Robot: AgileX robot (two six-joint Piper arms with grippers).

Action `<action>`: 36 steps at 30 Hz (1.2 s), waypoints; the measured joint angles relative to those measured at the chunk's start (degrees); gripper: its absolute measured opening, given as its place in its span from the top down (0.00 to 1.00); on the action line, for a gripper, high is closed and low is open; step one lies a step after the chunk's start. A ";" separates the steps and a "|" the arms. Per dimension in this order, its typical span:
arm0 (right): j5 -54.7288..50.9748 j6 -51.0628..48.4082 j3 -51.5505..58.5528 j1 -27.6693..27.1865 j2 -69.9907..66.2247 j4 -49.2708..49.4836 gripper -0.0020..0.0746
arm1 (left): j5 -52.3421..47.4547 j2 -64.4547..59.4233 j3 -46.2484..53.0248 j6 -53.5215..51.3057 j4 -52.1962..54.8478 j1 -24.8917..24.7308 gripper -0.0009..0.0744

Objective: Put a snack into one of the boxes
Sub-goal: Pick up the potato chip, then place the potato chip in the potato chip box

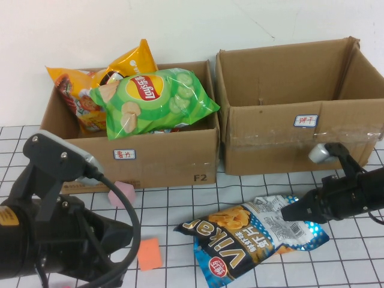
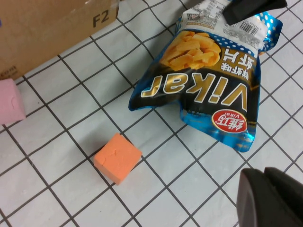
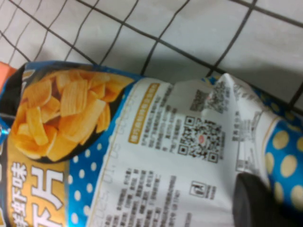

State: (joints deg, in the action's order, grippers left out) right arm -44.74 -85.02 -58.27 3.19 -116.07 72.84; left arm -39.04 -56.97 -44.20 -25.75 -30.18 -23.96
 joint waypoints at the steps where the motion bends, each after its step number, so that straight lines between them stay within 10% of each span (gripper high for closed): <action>1: -0.28 -0.14 0.00 0.00 0.00 0.00 0.90 | 0.00 0.00 0.00 0.00 0.00 0.00 0.99; 19: -20.67 -0.39 -2.10 1.80 10.01 4.93 0.96 | 1.14 0.25 0.00 3.51 2.08 0.00 0.99; 36: -8.14 4.84 -34.44 9.07 12.67 16.33 0.96 | -0.62 10.66 0.00 29.58 25.25 0.00 0.99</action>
State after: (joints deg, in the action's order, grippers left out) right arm -52.89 -80.18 -92.70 12.26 -103.40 89.17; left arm -39.66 -46.31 -44.20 3.83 -4.94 -23.96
